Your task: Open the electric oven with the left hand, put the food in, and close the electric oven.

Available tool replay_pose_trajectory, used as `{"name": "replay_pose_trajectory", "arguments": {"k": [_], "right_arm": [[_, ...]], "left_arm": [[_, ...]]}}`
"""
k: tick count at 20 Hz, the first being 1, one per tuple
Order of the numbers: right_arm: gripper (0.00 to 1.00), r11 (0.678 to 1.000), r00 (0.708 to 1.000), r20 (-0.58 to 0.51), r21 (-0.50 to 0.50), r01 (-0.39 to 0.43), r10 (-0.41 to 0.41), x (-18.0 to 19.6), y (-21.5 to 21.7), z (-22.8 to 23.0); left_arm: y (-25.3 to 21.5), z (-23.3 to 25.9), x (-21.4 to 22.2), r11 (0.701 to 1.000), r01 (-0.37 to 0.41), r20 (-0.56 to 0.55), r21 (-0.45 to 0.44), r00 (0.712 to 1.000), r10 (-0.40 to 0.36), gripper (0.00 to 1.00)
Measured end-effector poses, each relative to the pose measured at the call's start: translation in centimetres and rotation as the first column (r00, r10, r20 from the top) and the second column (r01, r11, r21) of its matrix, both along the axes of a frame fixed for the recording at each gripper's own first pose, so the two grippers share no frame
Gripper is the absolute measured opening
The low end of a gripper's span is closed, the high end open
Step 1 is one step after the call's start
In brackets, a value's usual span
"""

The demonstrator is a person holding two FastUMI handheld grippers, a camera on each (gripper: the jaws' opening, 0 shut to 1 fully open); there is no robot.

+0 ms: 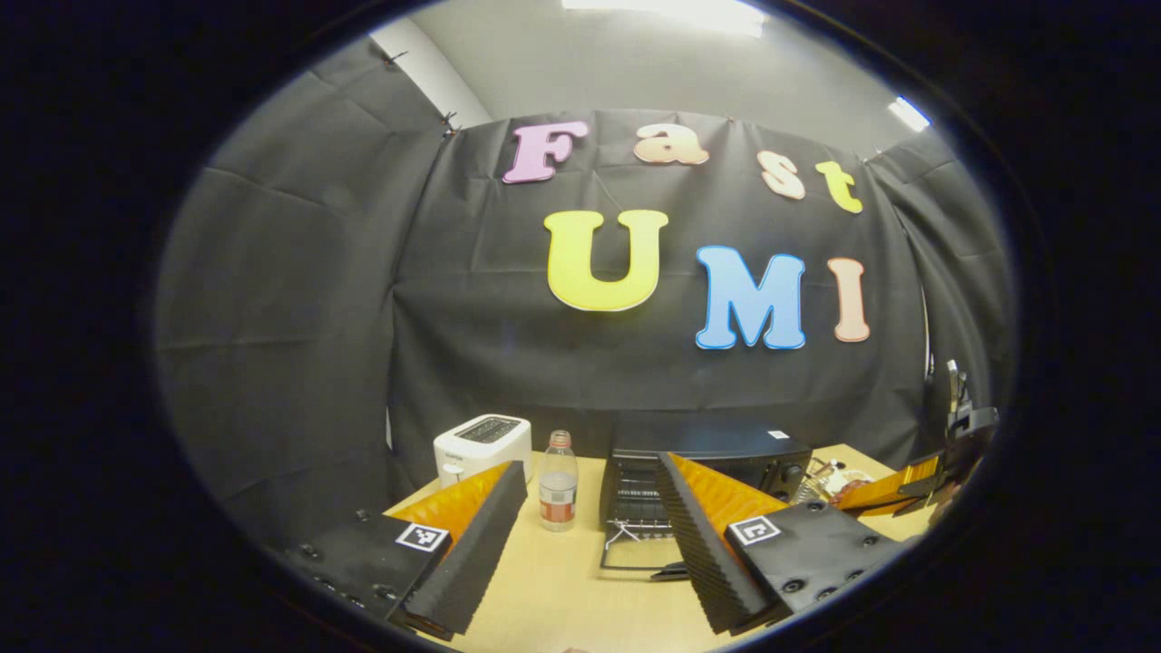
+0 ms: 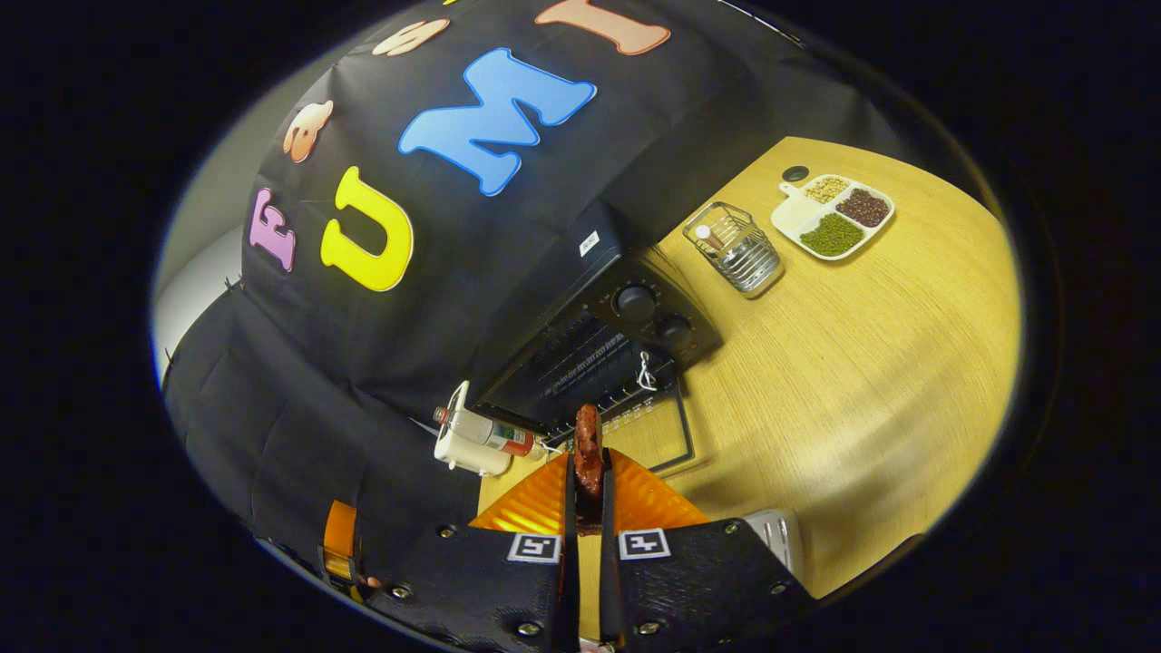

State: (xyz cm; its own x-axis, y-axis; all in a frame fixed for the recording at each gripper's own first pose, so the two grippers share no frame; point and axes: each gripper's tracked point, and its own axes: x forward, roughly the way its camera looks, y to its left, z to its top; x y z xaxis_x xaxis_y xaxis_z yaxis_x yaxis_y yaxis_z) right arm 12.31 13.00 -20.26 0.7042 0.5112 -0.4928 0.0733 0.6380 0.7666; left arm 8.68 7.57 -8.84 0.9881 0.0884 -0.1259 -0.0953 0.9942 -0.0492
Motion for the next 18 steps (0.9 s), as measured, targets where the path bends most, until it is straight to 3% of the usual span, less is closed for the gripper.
{"name": "replay_pose_trajectory", "arguments": {"k": [3,18], "right_arm": [[0.09,1.0,1.0,0.008,0.023,0.005,-0.005,2.5,2.3,-0.2],[0.09,0.997,0.995,0.075,0.043,0.064,-0.067,12.9,12.0,-4.7]], "left_arm": [[1.4,-1.0,0.8,1.0,-0.004,-0.017,0.004,1.0,0.004,1.0],[9.1,-4.2,4.1,0.996,-0.076,-0.089,0.054,0.993,0.08,0.97]]}}
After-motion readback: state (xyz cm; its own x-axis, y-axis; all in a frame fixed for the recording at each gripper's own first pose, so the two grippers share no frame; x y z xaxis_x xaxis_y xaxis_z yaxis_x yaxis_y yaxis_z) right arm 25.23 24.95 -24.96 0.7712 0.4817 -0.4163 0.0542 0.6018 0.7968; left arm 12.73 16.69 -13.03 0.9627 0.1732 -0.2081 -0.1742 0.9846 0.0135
